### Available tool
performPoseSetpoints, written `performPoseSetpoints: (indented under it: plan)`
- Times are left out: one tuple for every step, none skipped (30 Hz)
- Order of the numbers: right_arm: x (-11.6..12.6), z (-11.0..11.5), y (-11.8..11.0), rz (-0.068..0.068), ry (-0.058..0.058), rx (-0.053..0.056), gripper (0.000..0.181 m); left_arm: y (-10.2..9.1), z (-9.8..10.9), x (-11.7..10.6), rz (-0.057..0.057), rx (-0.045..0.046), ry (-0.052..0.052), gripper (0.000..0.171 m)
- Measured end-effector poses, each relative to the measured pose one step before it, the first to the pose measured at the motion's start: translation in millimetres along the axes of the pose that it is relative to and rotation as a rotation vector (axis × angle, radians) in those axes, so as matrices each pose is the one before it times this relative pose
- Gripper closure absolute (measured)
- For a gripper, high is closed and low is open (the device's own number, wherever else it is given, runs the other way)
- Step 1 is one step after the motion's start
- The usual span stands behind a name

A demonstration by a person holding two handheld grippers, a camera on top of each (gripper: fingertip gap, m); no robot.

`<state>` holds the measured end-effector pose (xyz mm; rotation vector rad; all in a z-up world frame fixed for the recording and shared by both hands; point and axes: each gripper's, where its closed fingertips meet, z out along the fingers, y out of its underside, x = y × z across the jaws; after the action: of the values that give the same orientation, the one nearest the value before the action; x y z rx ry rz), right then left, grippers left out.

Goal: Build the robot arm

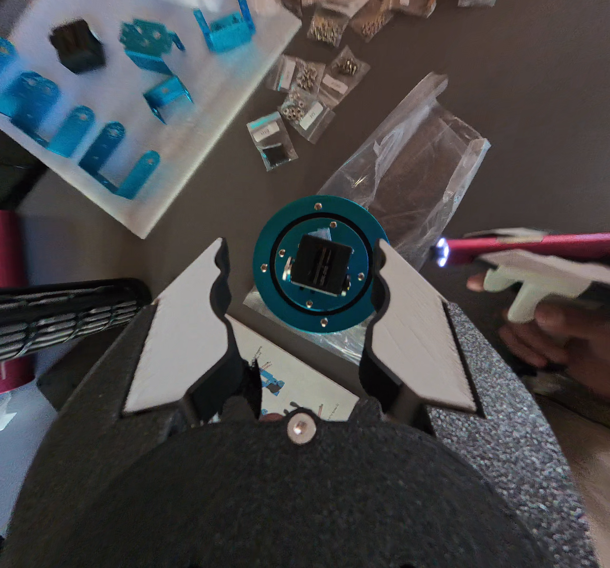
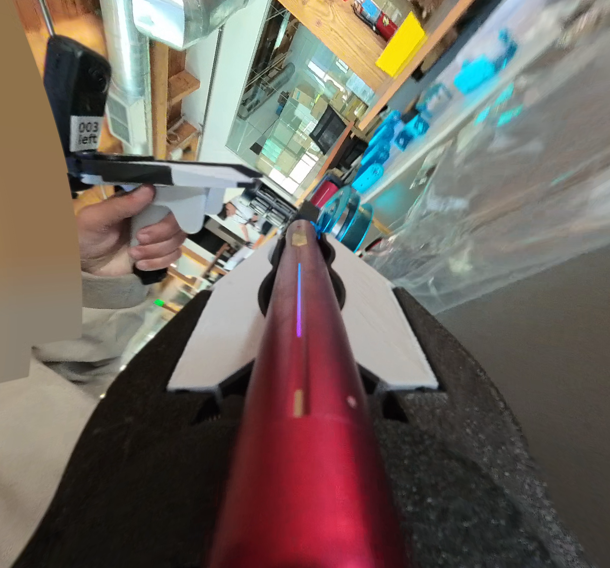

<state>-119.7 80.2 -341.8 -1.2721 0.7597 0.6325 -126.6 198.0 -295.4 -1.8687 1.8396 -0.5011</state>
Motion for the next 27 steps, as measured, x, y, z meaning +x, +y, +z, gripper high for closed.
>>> performPoseSetpoints:
  plan:
    - [-2.8, -4.53, -10.77, -0.0967, -0.0181, 0.0015, 0.16, 3.8, -9.8, 1.62, 0.0133, 0.03287, -0.0097, 0.09]
    - [-4.89, -2.97, -10.94, -0.0982, -0.0477, -0.0152, 0.16, 6.05, -8.95, 2.77, 0.0146, 0.0259, -0.0084, 0.097]
    - [0.38, -2.42, -10.54, -0.0925, -0.0237, -0.0342, 0.161, 7.81, -8.14, 3.37, 0.0135, 0.02003, -0.0085, 0.103]
    - [3.34, -1.69, -7.7, -0.0947, -0.015, -0.0586, 0.161, 9.51, -6.92, 3.38, 0.0113, 0.01475, -0.011, 0.108]
    - [2.67, -0.88, -2.99, -0.0904, -0.0309, -0.0846, 0.161, 10.56, -5.62, 3.4, 0.0081, 0.00894, -0.0107, 0.111]
    - [3.38, -0.52, 1.26, -0.0793, -0.03, -0.0921, 0.161, 10.36, -4.37, 4.47, 0.0029, 0.0075, -0.0035, 0.113]
    - [4.71, 0.11, 2.2, -0.0607, -0.0142, -0.0732, 0.161, 9.45, -3.26, 6.13, -0.0037, 0.00971, 0.0073, 0.113]
    - [4.49, 1.19, -0.29, -0.0365, -0.0053, -0.0375, 0.161, 8.46, -2.47, 6.81, -0.0099, 0.01161, 0.0147, 0.113]
    - [0.1, 2.68, -0.63, -0.0189, -0.0257, -0.0251, 0.161, 7.54, -1.76, 6.7, -0.0135, 0.01418, 0.0174, 0.113]
    - [-2.91, 3.96, 2.23, -0.0287, -0.0341, -0.037, 0.161, 7.12, -1.18, 5.9, -0.0127, 0.01589, 0.0175, 0.113]
    - [-0.86, 4.24, 2.54, -0.053, -0.0012, -0.0266, 0.161, 7.17, -0.59, 4.66, -0.0081, 0.01408, 0.0155, 0.112]
    - [1.19, 2.98, 0.54, -0.085, 0.0312, -0.0039, 0.161, 6.8, 0.02, 3.05, -0.0011, 0.01378, 0.0112, 0.11]
    - [1.76, 1.51, 1.04, -0.107, 0.0542, -0.0099, 0.161, 5.4, 0.97, 0.75, 0.0059, 0.01529, 0.0027, 0.109]
    - [-0.95, -0.18, -0.95, -0.1253, 0.0633, -0.0008, 0.161, 3.66, 1.92, -1.49, 0.0105, 0.01578, -0.0068, 0.109]
    - [-6.71, -0.98, -3.6, -0.1609, 0.0554, 0.02, 0.161, 1.66, 2.81, -3.03, 0.0169, 0.01576, -0.0117, 0.108]
    - [-12.07, -0.64, -5.96, -0.1544, 0.0351, 0.0335, 0.161, 0.44, 3.62, -4.5, 0.0247, 0.01152, -0.0148, 0.106]
    - [-12.77, 0.34, -8.29, -0.1078, 0.0231, 0.0387, 0.161, -0.27, 4.17, -4.81, 0.0269, 0.00353, -0.0084, 0.104]
    - [-12.66, 1.6, -7.86, -0.0812, 0.0029, 0.0364, 0.161, -1.2, 4.51, -3.37, 0.0237, -0.00432, 0.0102, 0.102]
    - [-6.86, 2.52, -5.16, -0.0747, 0.0186, 0.0225, 0.16, -3.77, 4.5, -3.37, 0.0155, -0.00303, 0.0196, 0.098]
    - [-0.68, 2.46, -3.13, -0.0799, 0.0382, 0.0184, 0.161, -6.66, 4.29, -4.18, 0.0051, 0.00543, 0.022, 0.095]
    - [-0.81, 2.55, -2.06, -0.0728, 0.0154, 0.0249, 0.161, -8.41, 4.24, -3.85, -0.0039, 0.00518, 0.028, 0.094]
    - [-0.38, 3.35, 0.23, -0.0518, 0.0032, 0.0162, 0.161, -10.41, 3.44, -2.87, -0.0103, 0.00505, 0.0288, 0.09]
    - [-1.98, 4.11, 4.04, -0.0391, -0.0142, -0.0029, 0.161, -12.14, 2.88, -0.87, -0.001, 0.01204, 0.0309, 0.087]
    - [-2.27, 4.0, 6.8, -0.0422, -0.0157, -0.0168, 0.161, -10.95, 3.66, 0.19, 0.0161, 0.00633, 0.0302, 0.086]
    - [1.36, 2.3, 6.0, -0.0422, 0.0151, -0.009, 0.162, -7.53, 5.5, -2.56, 0.0216, -0.00787, 0.0144, 0.086]
    - [1.06, 0.71, 2.77, -0.0028, 0.0124, 0.0075, 0.161, -4.32, 7.05, -5.99, 0.0172, -0.01907, -0.0025, 0.085]
    - [0.08, -0.18, -0.04, 0.0336, 0.0051, 0.0182, 0.162, -1.32, 8.04, -5.42, 0.0123, -0.02807, 0.0029, 0.085]
